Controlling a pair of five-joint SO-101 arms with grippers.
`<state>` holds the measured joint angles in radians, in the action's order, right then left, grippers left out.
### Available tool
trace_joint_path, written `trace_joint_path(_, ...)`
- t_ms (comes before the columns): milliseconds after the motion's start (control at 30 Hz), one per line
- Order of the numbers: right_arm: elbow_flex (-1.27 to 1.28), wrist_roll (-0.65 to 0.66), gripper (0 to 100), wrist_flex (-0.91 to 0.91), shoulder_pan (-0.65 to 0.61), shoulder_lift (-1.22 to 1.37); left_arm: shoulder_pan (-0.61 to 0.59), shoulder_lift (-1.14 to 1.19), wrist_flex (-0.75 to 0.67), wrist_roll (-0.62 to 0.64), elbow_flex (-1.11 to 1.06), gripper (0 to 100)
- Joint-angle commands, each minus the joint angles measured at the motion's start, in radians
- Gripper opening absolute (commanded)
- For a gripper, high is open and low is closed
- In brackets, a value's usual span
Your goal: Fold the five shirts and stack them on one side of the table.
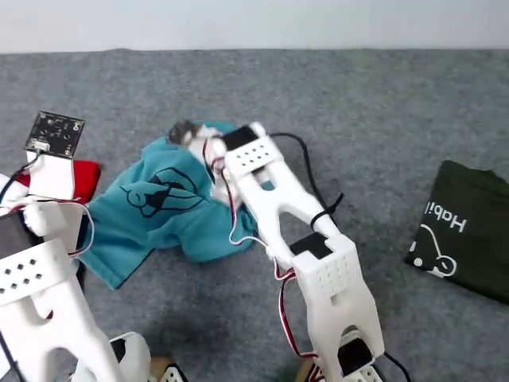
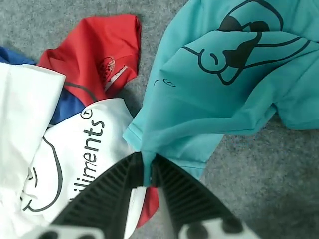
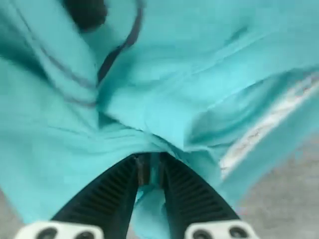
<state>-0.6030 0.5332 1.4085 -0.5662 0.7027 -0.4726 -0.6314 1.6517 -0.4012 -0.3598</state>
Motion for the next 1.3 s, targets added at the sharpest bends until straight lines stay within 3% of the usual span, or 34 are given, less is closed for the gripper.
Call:
trace_joint_path(0, -0.133, -0.006, 5.0, 0.064, 0.016, -0.012, 0.003, -0.012, -0.020, -0.009, 0.004, 1)
trace_joint_path(333, -0.186, -0.008, 5.4, 0.392, 0.013, -0.073, 0.006, -0.012, -0.020, -0.009, 0.004, 1)
trace_joint_path(500, -0.109, -0.008, 5.4, 0.384, 0.056, -0.119, 0.008, -0.012, -0.020, -0.008, 0.004, 1)
trace_joint_path(700, -0.103, -0.008, 5.7, 0.331, 0.137, 0.022, 0.008, -0.012, -0.020, -0.008, 0.007, 1)
trace_joint_path(933, -0.104, -0.014, 21.2, 0.203, 0.151, 0.108, 0.008, -0.014, -0.020, -0.008, 0.007, 1)
trace_joint_path(1033, -0.104, -0.014, 22.6, 0.150, 0.142, 0.125, 0.008, -0.014, -0.018, -0.008, 0.007, 1)
trace_joint_path(1100, -0.104, -0.009, 20.8, 0.127, 0.134, 0.131, 0.008, -0.014, -0.018, -0.008, 0.007, 1)
trace_joint_path(1267, -0.164, 0.012, 3.1, 0.068, 0.101, 0.127, 0.008, -0.014, -0.018, -0.008, 0.007, 1)
